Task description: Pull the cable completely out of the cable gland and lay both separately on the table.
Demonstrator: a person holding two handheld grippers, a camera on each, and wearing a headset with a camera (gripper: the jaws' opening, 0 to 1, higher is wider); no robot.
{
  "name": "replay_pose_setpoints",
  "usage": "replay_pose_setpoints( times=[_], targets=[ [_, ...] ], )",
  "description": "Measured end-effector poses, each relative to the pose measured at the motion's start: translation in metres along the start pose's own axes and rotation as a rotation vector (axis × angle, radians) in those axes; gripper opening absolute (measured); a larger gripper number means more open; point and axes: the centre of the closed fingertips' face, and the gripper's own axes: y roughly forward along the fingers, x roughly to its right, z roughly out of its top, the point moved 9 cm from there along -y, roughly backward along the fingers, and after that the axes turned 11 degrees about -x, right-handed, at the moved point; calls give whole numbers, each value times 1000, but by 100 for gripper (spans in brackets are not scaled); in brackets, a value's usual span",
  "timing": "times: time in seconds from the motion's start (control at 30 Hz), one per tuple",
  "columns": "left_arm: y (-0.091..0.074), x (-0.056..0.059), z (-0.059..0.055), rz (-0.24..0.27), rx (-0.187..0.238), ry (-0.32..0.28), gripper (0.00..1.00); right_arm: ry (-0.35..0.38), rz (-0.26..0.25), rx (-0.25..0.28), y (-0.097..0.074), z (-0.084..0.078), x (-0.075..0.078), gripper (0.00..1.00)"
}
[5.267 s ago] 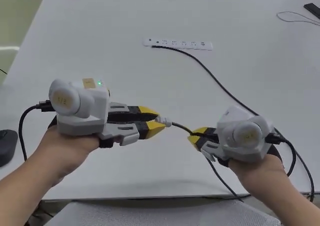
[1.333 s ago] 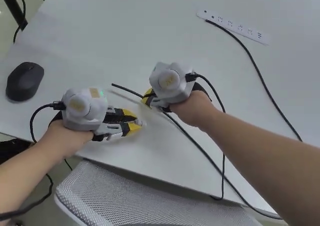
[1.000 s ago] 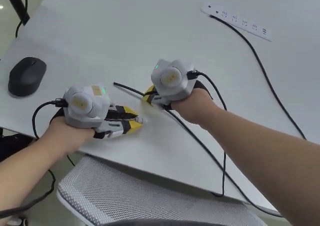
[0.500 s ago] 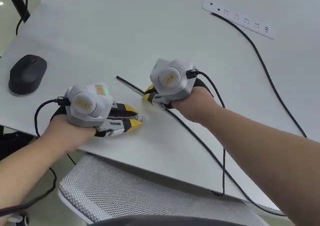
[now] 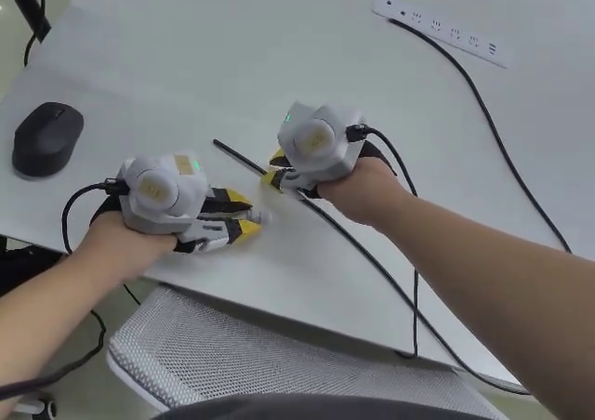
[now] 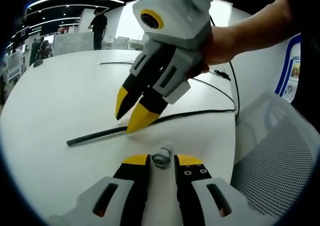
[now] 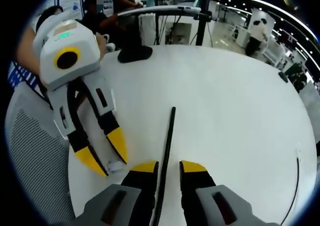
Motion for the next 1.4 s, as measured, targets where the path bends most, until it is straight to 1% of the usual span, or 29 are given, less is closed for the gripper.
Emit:
replay_pose_setpoints(
  times=[0.17,0.37,0.4,0.47,0.53,0.6,0.67,0.73,0.77,0.9,0.93,1.0,1.1,1.13,1.2,1.27,1.33,1.4],
  targets=[
    [-2,1,3,2,3,-1,22,19,-12,29,-13,-1,0,19],
    [-7,4,6,6,3,-1,27,78,-24,104,-37,0,2,26],
    [-8,5,6,3,-4,-3,28,88,-21,113,-41,0,1,29],
    [-11,6,7,5,-2,5,31,92,-16,125,-48,-2,-2,31],
    [-14,8,9,2,5,0,31,91,-22,134,-55,-4,-5,32],
    [-19,9,12,4,21,-11,33,102,-20,147,-61,-6,-7,34],
    [-21,10,13,2,18,-13,35,104,-20,157,-69,-8,-12,35],
    [-24,13,13,-1,14,-9,37,113,-15,177,-77,-9,-16,38],
    [-27,15,14,-6,14,-11,38,117,-14,195,-84,-9,-18,39],
    [-35,21,16,-7,24,-21,41,142,-22,232,-102,-14,-22,42],
    [-36,20,15,-7,30,-29,42,147,-30,243,-107,-16,-24,43],
    [-40,22,16,-6,40,-39,44,154,-35,253,-114,-21,-26,44],
    [-46,26,18,1,36,-48,49,173,-47,262,-124,-30,-30,47],
    [-49,27,18,8,34,-41,49,191,-52,267,-129,-35,-31,47],
    [-53,28,19,4,39,-45,50,220,-60,283,-136,-41,-33,49],
    [-58,30,22,3,45,-50,54,254,-68,306,-145,-50,-36,51],
    [-63,32,26,-3,56,-57,56,277,-75,316,-152,-57,-38,53],
    [-68,34,30,0,65,-67,58,300,-90,338,-162,-64,-42,54]
  ],
)
